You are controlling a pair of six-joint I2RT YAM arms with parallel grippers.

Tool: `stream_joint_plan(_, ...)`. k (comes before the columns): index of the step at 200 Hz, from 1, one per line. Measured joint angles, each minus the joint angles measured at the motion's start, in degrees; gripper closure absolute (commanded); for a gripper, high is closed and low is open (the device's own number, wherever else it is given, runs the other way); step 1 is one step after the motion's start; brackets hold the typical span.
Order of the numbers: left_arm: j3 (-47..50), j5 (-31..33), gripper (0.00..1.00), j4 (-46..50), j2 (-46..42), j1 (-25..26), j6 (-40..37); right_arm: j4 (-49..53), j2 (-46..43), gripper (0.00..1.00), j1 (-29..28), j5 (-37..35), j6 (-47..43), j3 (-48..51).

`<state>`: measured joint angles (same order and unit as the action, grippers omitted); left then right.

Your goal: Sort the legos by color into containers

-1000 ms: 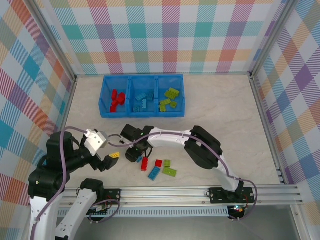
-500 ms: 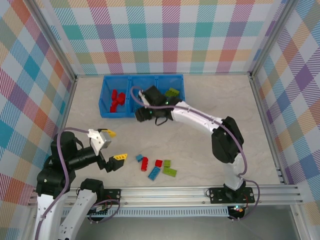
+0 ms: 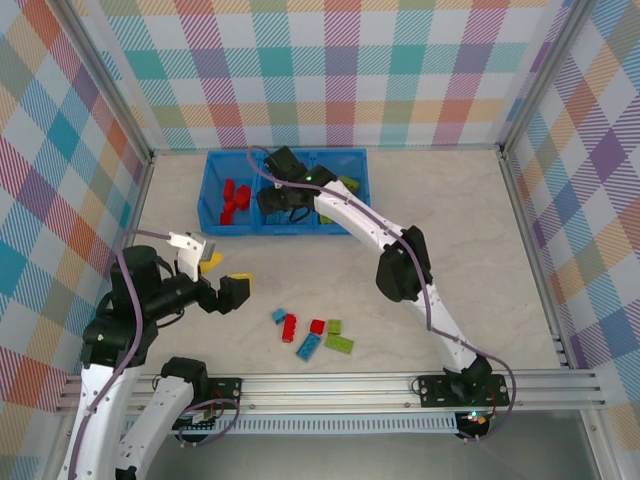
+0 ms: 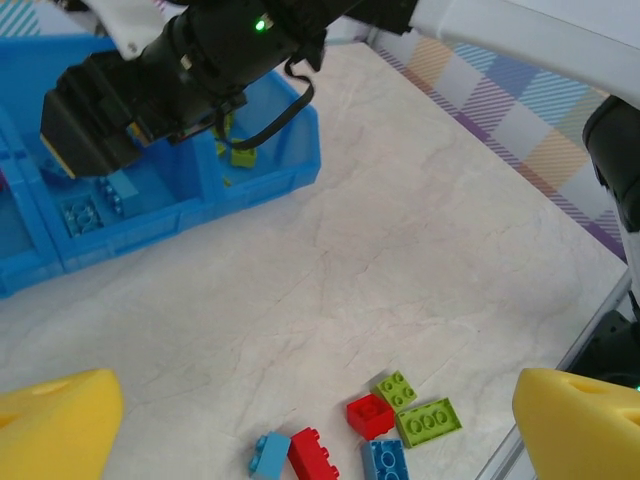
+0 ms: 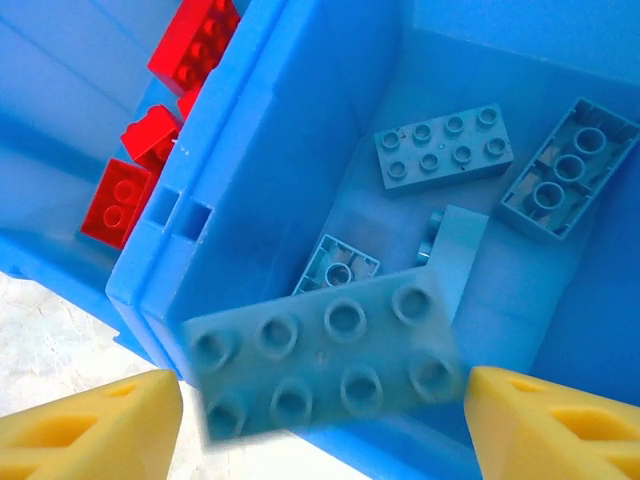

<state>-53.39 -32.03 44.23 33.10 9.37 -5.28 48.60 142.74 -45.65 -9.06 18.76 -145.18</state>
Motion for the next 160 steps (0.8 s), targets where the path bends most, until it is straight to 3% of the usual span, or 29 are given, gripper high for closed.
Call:
stream_joint_plan(45,0.0,1.53,0.0,0.0,0.66,0.0,2.43,9.55,1.2,0.22,-0.02,-0.39,-1.14,-14.1)
stream_joint_plan(66,0.0,1.7,0.0,0.42,1.18,0.0,3.23,15.93,4.57,0.21,-0.07,-0.39,-2.91,-27.54)
stream_joint_plan(86,0.0,1.73,0.01,0.83,2.47,0.31,5.18,21.68,4.63,0.19,-0.28,-0.44,-5.42,-31.89)
stream_joint_plan(133,4.98,4.15,0.07,-0.59,2.91,4.79,13.7,35.82,4.33,0.09,-2.89,-1.4,-11.91,-32.04)
stream_joint_plan(160,6.36,8.26,0.07,0.42,4.24,10.29,17.42,38.75,-0.76,0.0,-3.96,-0.81,-14.82,-21.62)
